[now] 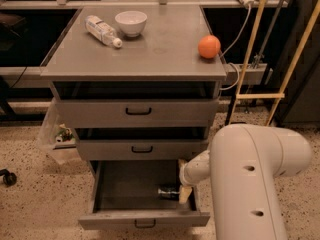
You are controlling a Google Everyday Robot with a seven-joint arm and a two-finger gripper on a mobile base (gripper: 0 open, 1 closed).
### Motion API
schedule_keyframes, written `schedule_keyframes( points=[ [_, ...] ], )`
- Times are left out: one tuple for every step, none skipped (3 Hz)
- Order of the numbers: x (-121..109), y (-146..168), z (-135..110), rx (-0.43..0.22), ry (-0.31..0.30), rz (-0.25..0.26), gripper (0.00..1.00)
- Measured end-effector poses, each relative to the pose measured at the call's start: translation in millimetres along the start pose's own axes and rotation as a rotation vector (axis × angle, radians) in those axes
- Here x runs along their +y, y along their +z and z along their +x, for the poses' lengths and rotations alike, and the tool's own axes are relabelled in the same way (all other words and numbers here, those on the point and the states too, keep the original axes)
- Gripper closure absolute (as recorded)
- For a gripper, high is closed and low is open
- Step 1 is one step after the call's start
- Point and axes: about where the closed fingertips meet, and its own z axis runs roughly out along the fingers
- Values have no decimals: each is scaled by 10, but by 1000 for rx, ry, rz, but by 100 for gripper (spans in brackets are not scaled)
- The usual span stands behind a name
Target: Place redbull can into bottom drawer
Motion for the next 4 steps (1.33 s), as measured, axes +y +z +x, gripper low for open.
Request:
schedule_keyframes(
  points=[
    [-332,-819,131,3,40,146,0],
    [-425,-1192,107,-20,81,204,0],
    [-426,-1191,104,-20,81,203,0],
    [-455,-1267,135,-16,98,214,0]
  ],
)
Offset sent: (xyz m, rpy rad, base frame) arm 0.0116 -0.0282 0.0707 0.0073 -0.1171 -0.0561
